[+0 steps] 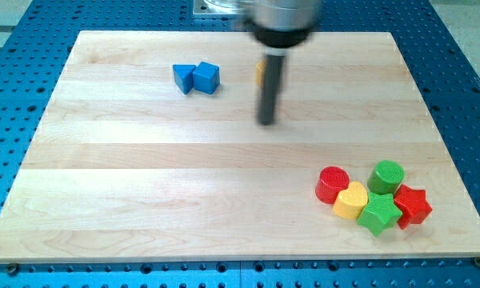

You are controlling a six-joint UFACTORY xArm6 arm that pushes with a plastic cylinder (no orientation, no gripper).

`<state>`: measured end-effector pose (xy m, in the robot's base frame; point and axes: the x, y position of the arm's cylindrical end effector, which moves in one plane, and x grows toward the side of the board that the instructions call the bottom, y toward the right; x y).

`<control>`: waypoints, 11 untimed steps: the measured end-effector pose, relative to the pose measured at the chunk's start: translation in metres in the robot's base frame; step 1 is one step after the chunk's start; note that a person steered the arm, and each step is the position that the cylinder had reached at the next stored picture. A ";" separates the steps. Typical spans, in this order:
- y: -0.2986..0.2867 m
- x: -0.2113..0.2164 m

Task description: Place the blue blocks below the yellow hexagon

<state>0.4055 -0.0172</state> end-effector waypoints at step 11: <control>0.010 -0.089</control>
